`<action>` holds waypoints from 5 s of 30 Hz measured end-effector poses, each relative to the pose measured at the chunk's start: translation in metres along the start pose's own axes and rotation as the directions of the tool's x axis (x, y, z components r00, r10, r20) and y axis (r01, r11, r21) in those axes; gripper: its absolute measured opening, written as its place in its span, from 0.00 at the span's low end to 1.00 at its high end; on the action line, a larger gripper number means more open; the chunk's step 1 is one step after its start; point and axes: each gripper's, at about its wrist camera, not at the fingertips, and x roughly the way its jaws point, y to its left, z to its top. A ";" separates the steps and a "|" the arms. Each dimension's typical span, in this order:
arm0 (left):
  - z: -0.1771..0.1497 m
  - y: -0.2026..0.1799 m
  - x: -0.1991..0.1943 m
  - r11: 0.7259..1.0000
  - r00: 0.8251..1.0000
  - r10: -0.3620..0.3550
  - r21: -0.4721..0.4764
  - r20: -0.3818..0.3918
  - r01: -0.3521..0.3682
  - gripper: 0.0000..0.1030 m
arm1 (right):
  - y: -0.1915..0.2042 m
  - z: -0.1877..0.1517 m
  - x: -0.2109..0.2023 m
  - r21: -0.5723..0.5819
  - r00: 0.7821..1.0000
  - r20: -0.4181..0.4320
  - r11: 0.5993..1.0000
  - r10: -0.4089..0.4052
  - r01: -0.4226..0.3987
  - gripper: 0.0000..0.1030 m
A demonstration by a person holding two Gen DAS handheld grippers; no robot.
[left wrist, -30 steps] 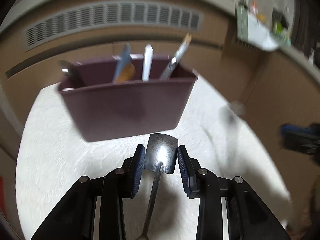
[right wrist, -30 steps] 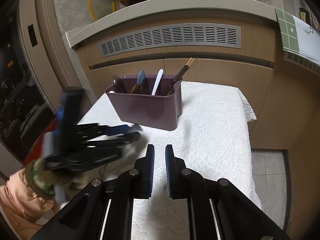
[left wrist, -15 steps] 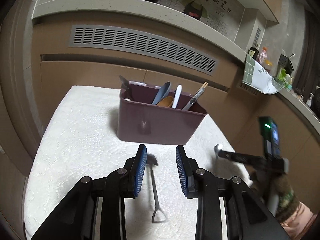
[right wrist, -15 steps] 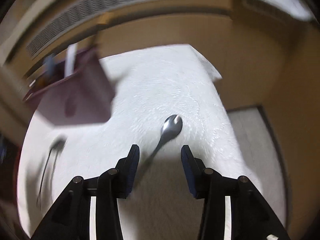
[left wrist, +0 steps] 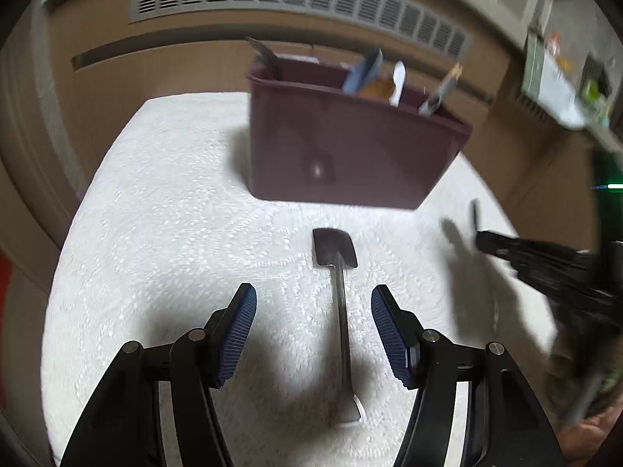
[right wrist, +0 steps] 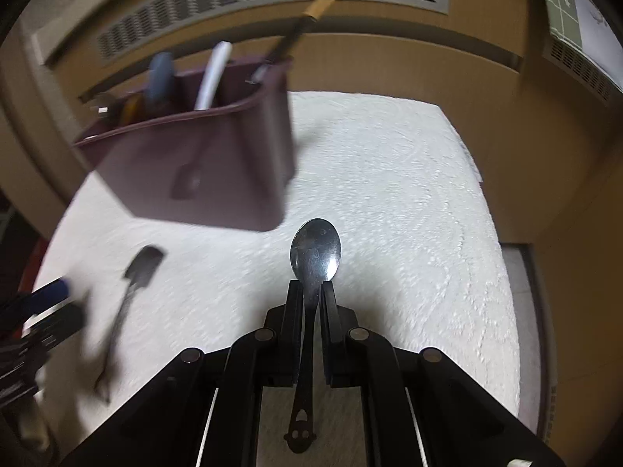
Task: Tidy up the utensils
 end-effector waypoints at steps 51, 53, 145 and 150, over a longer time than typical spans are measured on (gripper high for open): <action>0.043 -0.055 0.041 0.976 0.973 0.078 0.216 -0.218 -0.029 0.33 | -0.022 -0.019 -0.020 -0.045 0.987 0.114 0.993 0.115 -0.110 0.25; 0.032 -0.054 0.018 0.980 0.990 0.044 0.200 -0.137 -0.016 0.33 | -0.020 -0.018 -0.028 -0.048 0.982 0.131 0.990 0.137 -0.132 0.25; -0.003 -0.005 -0.101 0.993 0.928 0.122 -0.039 0.352 -0.116 1.00 | 0.029 -0.007 -0.111 -0.070 0.932 0.360 0.995 -0.043 0.073 1.00; -0.036 -0.015 -0.112 0.984 0.928 0.177 -0.034 0.329 -0.176 1.00 | 0.029 -0.042 -0.122 -0.056 0.938 0.345 0.997 -0.033 0.056 1.00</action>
